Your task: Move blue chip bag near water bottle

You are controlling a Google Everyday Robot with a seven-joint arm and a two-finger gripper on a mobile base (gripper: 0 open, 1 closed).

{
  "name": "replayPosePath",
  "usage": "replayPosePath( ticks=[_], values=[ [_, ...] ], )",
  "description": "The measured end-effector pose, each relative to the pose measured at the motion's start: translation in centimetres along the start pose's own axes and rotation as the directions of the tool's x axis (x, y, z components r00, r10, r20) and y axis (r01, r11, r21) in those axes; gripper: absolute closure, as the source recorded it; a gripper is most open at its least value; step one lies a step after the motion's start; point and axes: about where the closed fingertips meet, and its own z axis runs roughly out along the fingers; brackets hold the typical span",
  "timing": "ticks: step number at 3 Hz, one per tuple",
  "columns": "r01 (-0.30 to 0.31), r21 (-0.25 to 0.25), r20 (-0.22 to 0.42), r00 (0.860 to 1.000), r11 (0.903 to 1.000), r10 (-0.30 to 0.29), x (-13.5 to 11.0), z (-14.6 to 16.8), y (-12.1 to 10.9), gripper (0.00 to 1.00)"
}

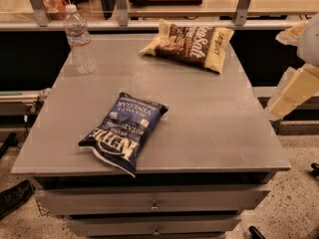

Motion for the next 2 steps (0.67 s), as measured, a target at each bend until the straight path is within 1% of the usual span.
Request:
replayPosePath(
  ticks=[1,2],
  values=[
    [-0.068,-0.059,0.09,0.993,0.996,0.073,-1.0,2.6,0.4,0.0],
    [-0.119,-0.24,0.163,0.974,0.9635,0.161,-4.4,5.2,4.0,0.0]
  ],
)
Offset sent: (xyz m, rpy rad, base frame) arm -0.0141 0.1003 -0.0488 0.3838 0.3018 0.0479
